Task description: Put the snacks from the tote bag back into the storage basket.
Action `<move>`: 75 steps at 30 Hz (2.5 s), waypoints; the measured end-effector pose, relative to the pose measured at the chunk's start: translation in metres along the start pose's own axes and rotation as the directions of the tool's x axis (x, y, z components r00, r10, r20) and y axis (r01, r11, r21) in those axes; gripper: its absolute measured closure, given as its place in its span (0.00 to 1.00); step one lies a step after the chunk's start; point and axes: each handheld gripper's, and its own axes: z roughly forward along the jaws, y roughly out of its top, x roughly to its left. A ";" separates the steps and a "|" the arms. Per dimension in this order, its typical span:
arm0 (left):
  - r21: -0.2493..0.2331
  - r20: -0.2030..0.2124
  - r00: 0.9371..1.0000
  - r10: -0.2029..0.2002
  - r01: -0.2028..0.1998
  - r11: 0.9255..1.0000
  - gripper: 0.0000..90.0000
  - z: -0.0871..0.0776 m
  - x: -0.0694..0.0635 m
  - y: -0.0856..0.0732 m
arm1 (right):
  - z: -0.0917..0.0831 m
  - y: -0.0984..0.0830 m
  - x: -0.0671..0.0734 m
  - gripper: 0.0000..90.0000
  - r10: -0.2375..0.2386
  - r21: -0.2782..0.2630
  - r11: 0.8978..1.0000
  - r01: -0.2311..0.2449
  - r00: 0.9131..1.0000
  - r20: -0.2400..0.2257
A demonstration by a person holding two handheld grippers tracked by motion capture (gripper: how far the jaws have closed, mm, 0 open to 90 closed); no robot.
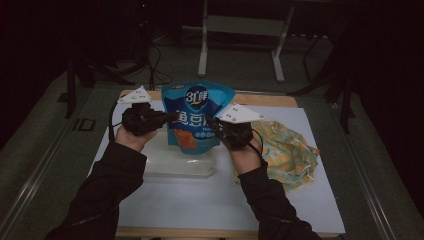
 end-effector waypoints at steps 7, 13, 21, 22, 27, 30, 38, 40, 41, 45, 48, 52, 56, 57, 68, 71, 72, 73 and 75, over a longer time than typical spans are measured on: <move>0.013 -0.003 1.000 -0.019 0.019 1.000 1.00 -0.001 0.005 -0.016 | 0.010 -0.011 0.007 1.00 0.010 0.013 1.000 -0.010 1.000 -0.015; 0.016 -0.004 0.999 -0.036 0.036 0.999 1.00 0.000 0.010 -0.030 | 0.018 -0.020 0.013 1.00 0.017 0.019 1.000 -0.016 1.000 -0.020; 0.038 -0.003 0.999 -0.049 0.049 0.998 1.00 0.005 0.016 -0.048 | 0.028 -0.034 0.019 1.00 0.025 0.044 0.999 -0.024 0.999 -0.029; 0.042 -0.001 0.999 -0.053 0.053 0.998 1.00 0.005 0.017 -0.050 | 0.030 -0.037 0.020 1.00 0.030 0.049 0.998 -0.029 0.999 -0.033; 0.057 0.004 0.998 -0.059 0.059 0.997 1.00 0.009 0.020 -0.061 | 0.035 -0.048 0.022 1.00 0.033 0.064 0.997 -0.030 0.999 -0.038; 0.057 0.010 0.998 -0.067 0.067 0.996 0.99 0.011 0.022 -0.066 | 0.037 -0.053 0.023 1.00 0.046 0.073 0.996 -0.042 0.998 -0.042; 0.068 0.012 0.997 -0.070 0.069 0.995 0.99 0.014 0.024 -0.074 | 0.041 -0.059 0.025 1.00 0.045 0.080 0.996 -0.041 0.998 -0.046; 0.070 0.012 0.997 -0.073 0.072 0.995 0.99 0.016 0.025 -0.076 | 0.042 -0.062 0.025 1.00 0.050 0.084 0.995 -0.046 0.998 -0.047; 0.072 0.012 0.997 -0.071 0.070 0.995 0.99 0.017 0.025 -0.077 | 0.043 -0.063 0.025 1.00 0.055 0.088 0.995 -0.051 0.997 -0.049; 0.060 0.024 0.997 -0.071 0.069 0.996 0.99 0.018 0.025 -0.080 | 0.042 -0.067 0.024 1.00 0.057 0.085 0.995 -0.053 0.997 -0.052; 0.051 0.027 0.997 -0.071 0.069 0.996 0.99 0.018 0.025 -0.083 | 0.042 -0.068 0.024 1.00 0.058 0.085 0.995 -0.053 0.997 -0.054; 0.046 0.031 0.998 -0.059 0.057 0.997 0.98 0.015 0.025 -0.086 | 0.041 -0.069 0.024 0.99 0.057 0.078 0.996 -0.052 0.996 -0.064; 0.033 0.034 0.998 -0.059 0.058 0.998 0.90 0.013 0.024 -0.087 | 0.040 -0.068 0.024 0.97 0.066 0.083 0.995 -0.059 0.995 -0.081; 0.036 0.045 0.997 -0.063 0.061 0.997 0.84 0.014 0.024 -0.086 | 0.040 -0.068 0.023 0.94 0.070 0.079 0.995 -0.063 0.993 -0.092; 0.040 0.008 0.999 -0.048 0.048 0.998 0.51 0.010 0.016 -0.087 | 0.035 -0.066 0.020 0.66 0.113 0.069 0.992 -0.105 0.986 -0.119; 0.041 0.002 0.998 -0.058 0.058 0.997 0.45 0.005 0.016 -0.089 | 0.032 -0.065 0.019 0.58 0.111 0.073 0.992 -0.102 0.987 -0.120; 0.040 -0.004 0.998 -0.059 0.059 0.997 0.43 0.004 0.016 -0.090 | 0.031 -0.065 0.019 0.56 0.109 0.075 0.992 -0.100 0.987 -0.121; 0.042 0.000 0.998 -0.066 0.066 0.997 0.41 0.003 0.017 -0.090 | 0.030 -0.065 0.019 0.54 0.108 0.074 0.992 -0.099 0.986 -0.125; 0.039 0.004 0.997 -0.075 0.075 0.996 0.35 0.000 0.017 -0.093 | 0.029 -0.066 0.018 0.51 0.110 0.080 0.992 -0.101 0.986 -0.126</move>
